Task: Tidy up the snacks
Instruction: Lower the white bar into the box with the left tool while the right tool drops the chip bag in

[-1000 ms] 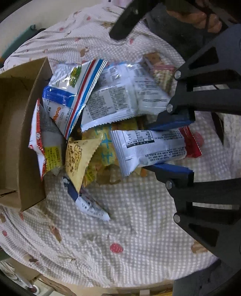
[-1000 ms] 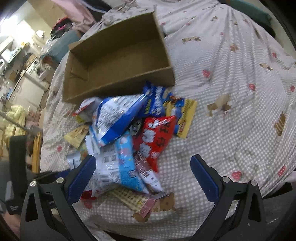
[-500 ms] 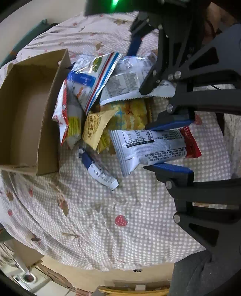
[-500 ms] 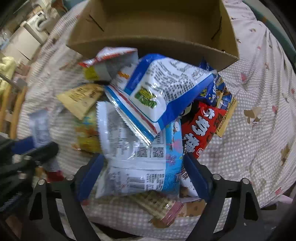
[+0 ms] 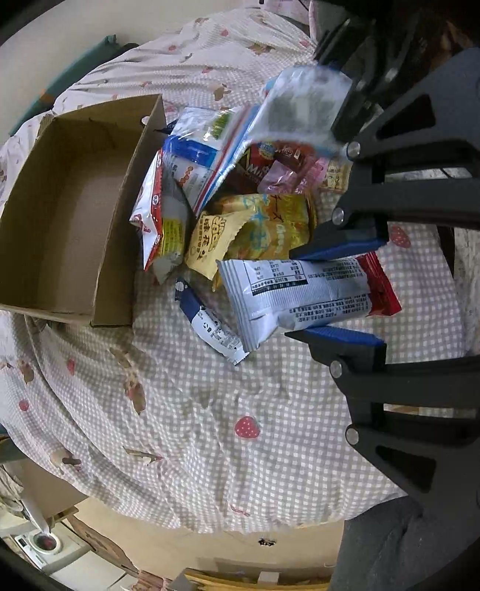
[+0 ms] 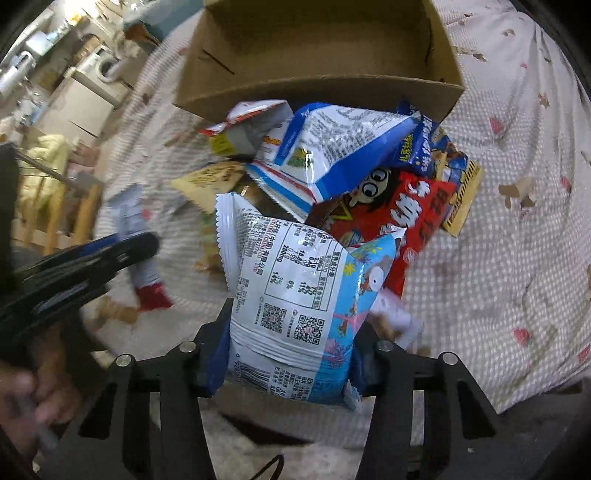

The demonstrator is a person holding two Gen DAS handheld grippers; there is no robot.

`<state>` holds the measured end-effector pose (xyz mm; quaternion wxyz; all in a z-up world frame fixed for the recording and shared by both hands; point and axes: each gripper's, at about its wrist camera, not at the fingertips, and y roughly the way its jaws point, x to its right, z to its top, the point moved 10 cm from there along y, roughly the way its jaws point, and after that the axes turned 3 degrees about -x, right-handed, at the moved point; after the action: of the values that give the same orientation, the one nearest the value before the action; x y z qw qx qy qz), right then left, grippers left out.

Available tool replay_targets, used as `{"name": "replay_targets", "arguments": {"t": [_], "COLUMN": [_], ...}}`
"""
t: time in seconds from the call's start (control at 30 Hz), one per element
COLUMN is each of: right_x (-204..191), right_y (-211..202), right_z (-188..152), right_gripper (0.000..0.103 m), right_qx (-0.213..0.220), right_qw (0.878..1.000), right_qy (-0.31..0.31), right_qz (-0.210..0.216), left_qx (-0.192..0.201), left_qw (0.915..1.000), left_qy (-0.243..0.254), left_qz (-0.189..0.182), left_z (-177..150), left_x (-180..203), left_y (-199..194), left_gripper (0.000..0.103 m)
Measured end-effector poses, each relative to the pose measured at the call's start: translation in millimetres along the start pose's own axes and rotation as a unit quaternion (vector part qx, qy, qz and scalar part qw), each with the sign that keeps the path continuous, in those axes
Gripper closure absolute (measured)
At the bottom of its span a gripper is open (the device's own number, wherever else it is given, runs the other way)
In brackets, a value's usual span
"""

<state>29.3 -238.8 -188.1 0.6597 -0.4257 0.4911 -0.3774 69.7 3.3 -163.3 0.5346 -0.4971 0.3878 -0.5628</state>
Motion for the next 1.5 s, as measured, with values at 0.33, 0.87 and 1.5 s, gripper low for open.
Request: {"name": "replay_targets", "arguments": {"t": [0.33,0.87,1.5], "right_x": [10,39,70], "right_y": [-59,-116,-46], "right_z": [6,159,213], "right_gripper": [0.05,0.05,0.05], "right_qx": [0.085,0.222,0.218], "right_qw": [0.996,0.975,0.976], "right_qy": [-0.006,0.007,0.012], "right_qz": [0.029,0.009,-0.005], "left_qx": [0.033,0.124,0.171], "left_qw": [0.9993,0.991,0.9847], "left_qy": [0.013,0.048,0.033], "left_qz": [0.009,0.016,-0.001], "left_z": [26,177,230], "left_x": [5,30,27], "left_y": [-14,-58,6], "left_gripper": [0.074,0.074,0.074]}}
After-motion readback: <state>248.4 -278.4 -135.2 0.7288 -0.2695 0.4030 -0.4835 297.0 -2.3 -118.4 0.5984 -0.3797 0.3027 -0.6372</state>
